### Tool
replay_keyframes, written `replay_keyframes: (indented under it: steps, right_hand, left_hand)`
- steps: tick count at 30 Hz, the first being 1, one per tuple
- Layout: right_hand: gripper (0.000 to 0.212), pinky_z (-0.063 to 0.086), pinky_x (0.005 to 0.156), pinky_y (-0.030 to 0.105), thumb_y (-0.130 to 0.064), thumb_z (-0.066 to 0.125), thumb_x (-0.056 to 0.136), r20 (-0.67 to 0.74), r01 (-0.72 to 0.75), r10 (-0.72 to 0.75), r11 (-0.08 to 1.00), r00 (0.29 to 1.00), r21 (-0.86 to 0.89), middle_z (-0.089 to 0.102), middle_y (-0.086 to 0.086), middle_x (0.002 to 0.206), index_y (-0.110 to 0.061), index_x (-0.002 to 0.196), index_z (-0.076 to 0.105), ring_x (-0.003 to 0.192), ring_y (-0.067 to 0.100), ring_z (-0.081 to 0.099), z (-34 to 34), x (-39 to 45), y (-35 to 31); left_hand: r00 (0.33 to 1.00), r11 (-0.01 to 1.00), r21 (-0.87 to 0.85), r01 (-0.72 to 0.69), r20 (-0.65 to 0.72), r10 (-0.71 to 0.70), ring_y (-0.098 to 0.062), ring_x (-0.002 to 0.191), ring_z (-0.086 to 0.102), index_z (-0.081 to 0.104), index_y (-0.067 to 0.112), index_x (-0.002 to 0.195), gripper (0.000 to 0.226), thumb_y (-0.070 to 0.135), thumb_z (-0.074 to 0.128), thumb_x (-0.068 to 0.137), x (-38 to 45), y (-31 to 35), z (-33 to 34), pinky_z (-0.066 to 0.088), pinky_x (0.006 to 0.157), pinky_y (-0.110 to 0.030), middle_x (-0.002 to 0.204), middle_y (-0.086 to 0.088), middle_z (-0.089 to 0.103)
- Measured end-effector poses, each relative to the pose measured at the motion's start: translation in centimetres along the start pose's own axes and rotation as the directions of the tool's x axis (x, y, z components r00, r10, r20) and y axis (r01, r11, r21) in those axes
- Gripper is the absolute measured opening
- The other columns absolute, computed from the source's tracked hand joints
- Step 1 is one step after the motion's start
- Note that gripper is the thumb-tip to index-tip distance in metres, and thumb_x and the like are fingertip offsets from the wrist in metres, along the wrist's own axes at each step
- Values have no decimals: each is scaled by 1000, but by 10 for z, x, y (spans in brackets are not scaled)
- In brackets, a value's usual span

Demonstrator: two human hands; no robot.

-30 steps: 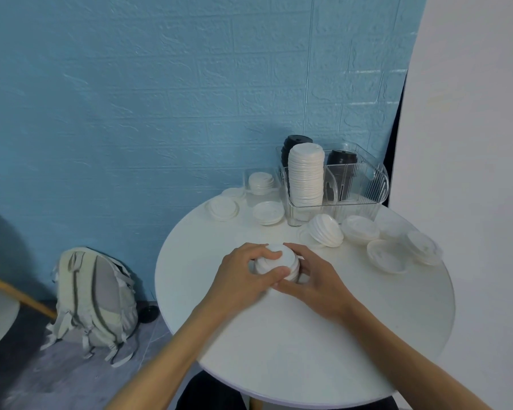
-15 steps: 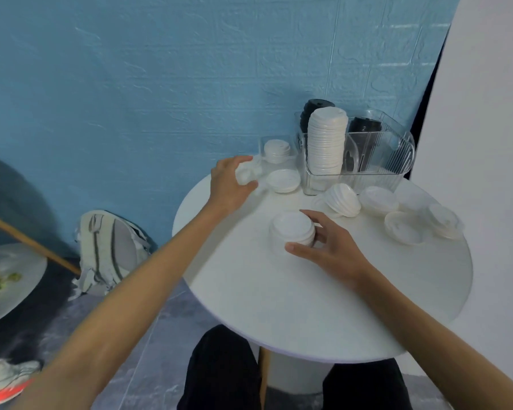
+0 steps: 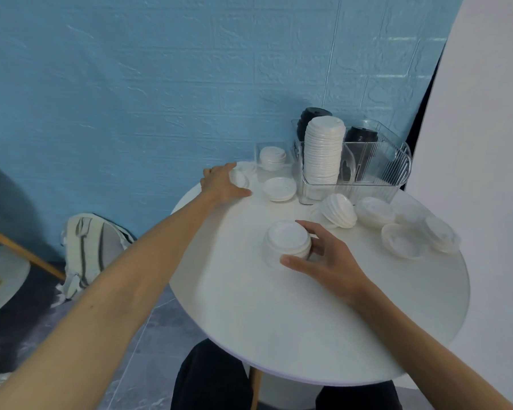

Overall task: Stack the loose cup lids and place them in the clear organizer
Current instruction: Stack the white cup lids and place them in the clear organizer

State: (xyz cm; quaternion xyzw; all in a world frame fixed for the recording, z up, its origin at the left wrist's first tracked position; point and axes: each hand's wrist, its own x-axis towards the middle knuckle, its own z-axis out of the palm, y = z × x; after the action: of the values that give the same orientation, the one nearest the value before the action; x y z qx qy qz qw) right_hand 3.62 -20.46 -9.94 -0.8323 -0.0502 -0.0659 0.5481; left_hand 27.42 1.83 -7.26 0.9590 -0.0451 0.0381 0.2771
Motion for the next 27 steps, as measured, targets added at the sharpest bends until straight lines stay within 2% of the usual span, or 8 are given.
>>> replay_keyframes:
  steps: [3, 8, 13, 19, 24, 27]
  right_hand:
    - [76, 52, 104, 31, -33, 93, 71, 2, 2, -2, 1000, 1000, 0, 70, -13, 124, -30, 138, 56, 113, 1, 66, 0, 0, -1]
    - [75, 52, 104, 31, -32, 93, 72, 5, 3, -3, 1000, 1000, 8, 70, -13, 124, -30, 137, 56, 114, 2, 66, -1, 0, 0]
    - [73, 51, 102, 24, -28, 93, 72, 5, 10, -10, 1000, 1000, 8, 70, -13, 124, -29, 135, 56, 114, 0, 66, 0, -1, 0]
    - [73, 50, 98, 16, -27, 92, 72, 7, 13, -14, 1000, 1000, 6, 69, -12, 125, -27, 135, 56, 113, -2, 66, 1, 0, 0]
    - [74, 50, 100, 20, -28, 93, 72, 4, 14, -14, 1000, 1000, -4, 69, -12, 126, -28, 136, 55, 114, -1, 65, 0, 1, 0]
    - [74, 51, 102, 24, -28, 93, 72, 2, 23, -23, 1000, 1000, -14, 68, -12, 128, -26, 136, 56, 115, 0, 65, 0, 0, 1]
  left_hand:
    - [1000, 999, -43, -7, -4, 7, -29, 144, 31, 48, 34, 149, 89, 52, 88, 71, 2, -1, 0, 33, 112, -40, 147, -5, 53]
    - [1000, 999, -51, -1, 12, 2, -28, 141, 36, 54, 33, 143, 85, 52, 90, 68, -1, -8, -2, 35, 112, -35, 143, -7, 56]
    - [989, 992, 46, -119, 89, 115, -29, 136, 43, 58, 29, 138, 76, 45, 90, 72, -22, -6, -13, 36, 104, -31, 140, -3, 60]
    - [944, 963, 46, -265, 217, 249, -17, 129, 54, 62, 41, 128, 76, 57, 91, 60, -58, -2, -26, 41, 111, -34, 137, 9, 63]
    - [892, 928, 47, -370, 298, 341, -15, 122, 56, 62, 43, 126, 74, 59, 88, 59, -92, 5, -26, 42, 108, -36, 129, 15, 65]
    - [893, 917, 75, -392, 273, 359, -13, 123, 49, 59, 45, 129, 74, 59, 87, 63, -106, 15, -35, 37, 110, -37, 129, 16, 62]
